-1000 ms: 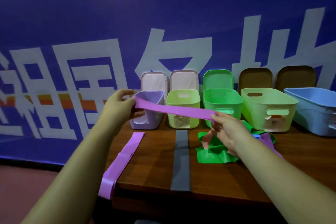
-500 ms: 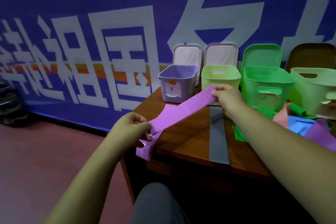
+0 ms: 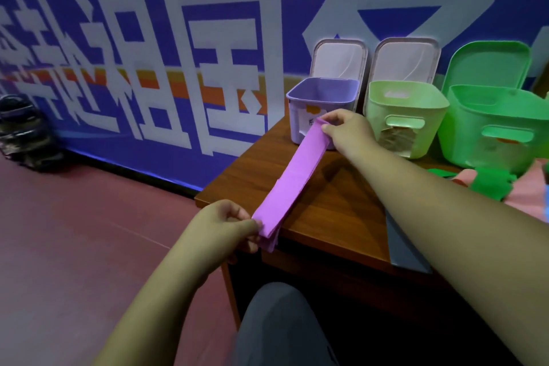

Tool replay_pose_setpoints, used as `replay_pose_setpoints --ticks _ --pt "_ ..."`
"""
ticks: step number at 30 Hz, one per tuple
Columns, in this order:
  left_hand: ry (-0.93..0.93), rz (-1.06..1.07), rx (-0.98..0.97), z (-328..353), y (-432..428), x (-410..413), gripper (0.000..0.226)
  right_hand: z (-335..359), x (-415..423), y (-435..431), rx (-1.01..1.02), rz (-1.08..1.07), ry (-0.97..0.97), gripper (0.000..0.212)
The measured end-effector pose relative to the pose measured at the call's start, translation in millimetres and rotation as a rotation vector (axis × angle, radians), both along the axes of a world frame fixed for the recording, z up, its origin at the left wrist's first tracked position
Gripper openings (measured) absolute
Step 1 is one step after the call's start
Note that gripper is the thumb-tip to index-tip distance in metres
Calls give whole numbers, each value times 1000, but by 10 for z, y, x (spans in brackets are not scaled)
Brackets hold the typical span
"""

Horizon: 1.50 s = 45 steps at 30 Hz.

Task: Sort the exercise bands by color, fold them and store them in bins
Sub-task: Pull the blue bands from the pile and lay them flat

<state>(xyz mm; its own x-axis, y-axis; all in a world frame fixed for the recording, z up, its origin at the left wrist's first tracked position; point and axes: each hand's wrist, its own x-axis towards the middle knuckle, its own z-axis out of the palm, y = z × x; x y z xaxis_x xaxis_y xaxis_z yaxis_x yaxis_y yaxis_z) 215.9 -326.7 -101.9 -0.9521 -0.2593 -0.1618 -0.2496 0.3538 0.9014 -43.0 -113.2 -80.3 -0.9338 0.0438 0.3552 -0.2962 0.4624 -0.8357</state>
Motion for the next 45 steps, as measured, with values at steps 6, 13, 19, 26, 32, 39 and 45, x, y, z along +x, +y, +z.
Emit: replay_pose_setpoints --ticks 6,13,19,26,32,39,45 --pt "-54 -18 30 -39 18 3 27 -152 -132 -173 205 -8 -30 13" --pt "-80 -52 104 -136 -18 -46 27 -298 -181 -265 359 -2 -74 19" --pt "-28 -53 181 -141 -80 -61 32 -314 -218 -254 381 -8 -88 18" --pt "-16 -57 21 -206 -83 -90 24 -345 -203 -274 450 -5 -107 18" --pt "23 -56 46 -168 -89 -31 17 -331 -185 -272 428 16 -96 19" --pt "-5 -69 7 -160 -63 -35 15 -303 -173 -281 475 40 -104 18" --pt "-17 -71 -84 -191 -65 -22 15 -322 -129 -315 562 45 -71 17"
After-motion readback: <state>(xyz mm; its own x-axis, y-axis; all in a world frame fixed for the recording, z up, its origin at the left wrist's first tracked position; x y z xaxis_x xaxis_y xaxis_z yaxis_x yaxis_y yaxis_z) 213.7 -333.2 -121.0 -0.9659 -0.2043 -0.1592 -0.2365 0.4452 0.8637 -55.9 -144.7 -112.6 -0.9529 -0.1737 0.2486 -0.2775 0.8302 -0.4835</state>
